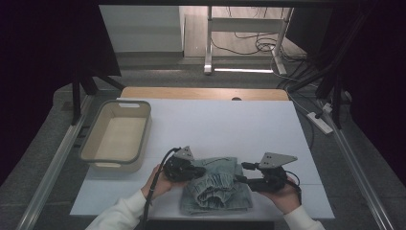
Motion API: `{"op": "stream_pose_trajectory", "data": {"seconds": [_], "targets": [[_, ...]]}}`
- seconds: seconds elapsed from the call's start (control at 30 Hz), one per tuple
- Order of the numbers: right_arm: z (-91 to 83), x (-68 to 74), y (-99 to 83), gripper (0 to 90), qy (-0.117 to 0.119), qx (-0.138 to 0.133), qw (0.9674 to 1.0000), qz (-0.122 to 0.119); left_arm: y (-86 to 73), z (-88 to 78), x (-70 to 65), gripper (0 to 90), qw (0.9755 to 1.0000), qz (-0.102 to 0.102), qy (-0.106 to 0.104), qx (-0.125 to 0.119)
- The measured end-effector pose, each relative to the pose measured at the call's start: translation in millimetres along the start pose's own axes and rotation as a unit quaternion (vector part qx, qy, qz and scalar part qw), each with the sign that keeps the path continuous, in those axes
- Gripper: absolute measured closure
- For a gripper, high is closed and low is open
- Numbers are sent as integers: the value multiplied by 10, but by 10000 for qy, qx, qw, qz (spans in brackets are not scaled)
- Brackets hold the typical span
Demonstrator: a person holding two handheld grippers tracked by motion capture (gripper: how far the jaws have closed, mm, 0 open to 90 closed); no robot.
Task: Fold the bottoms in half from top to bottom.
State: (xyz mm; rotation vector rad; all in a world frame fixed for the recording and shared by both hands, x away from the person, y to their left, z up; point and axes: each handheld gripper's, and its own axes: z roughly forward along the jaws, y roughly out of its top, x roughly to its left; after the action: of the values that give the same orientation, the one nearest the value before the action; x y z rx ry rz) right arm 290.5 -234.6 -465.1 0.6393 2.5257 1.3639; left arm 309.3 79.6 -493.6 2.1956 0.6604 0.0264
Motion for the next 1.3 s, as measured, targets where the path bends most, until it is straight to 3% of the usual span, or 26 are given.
{"op": "stream_pose_trajectory", "data": {"seconds": [0.03,0.07,0.1,0.17,0.27,0.33,0.37,0.43,0.47,0.6,0.63,0.8,1.03,1.3], "targets": [[36,52,89,669,130,0,9999,-77,0,-42,41,873,9998,-108,141,-120],[36,52,89,669,130,0,9999,-77,0,-42,41,854,9998,-108,141,-120],[95,88,165,794,246,72,9996,-134,-2,-70,84,785,9992,-246,239,-185],[169,109,221,889,397,170,9989,-182,-6,-89,126,679,9986,-330,358,-212],[335,134,305,893,348,412,9979,-355,-9,-100,165,490,9975,-458,474,-246],[393,135,327,894,345,472,9976,-369,-16,-105,203,455,9965,-563,566,-261],[503,135,353,893,290,587,9971,-394,-27,-107,234,437,9959,-623,600,-266],[534,132,354,893,298,638,9968,-377,-32,-108,248,429,9958,-624,625,-245],[592,147,326,894,419,797,9955,-288,-38,-105,259,407,9956,-634,656,-228],[602,185,254,895,634,871,9940,-207,-50,-102,272,390,9949,-671,720,-211],[611,233,189,896,729,988,9922,-230,-51,-100,270,386,9948,-657,760,-190],[609,341,88,897,722,1088,9908,-354,-46,-99,258,346,9950,-612,778,-154],[646,428,-38,899,614,1111,9904,-542,-42,-124,284,263,9937,-744,821,-141],[644,405,-42,897,636,1024,9917,-439,-36,-152,319,221,9933,-808,809,-143]]}}
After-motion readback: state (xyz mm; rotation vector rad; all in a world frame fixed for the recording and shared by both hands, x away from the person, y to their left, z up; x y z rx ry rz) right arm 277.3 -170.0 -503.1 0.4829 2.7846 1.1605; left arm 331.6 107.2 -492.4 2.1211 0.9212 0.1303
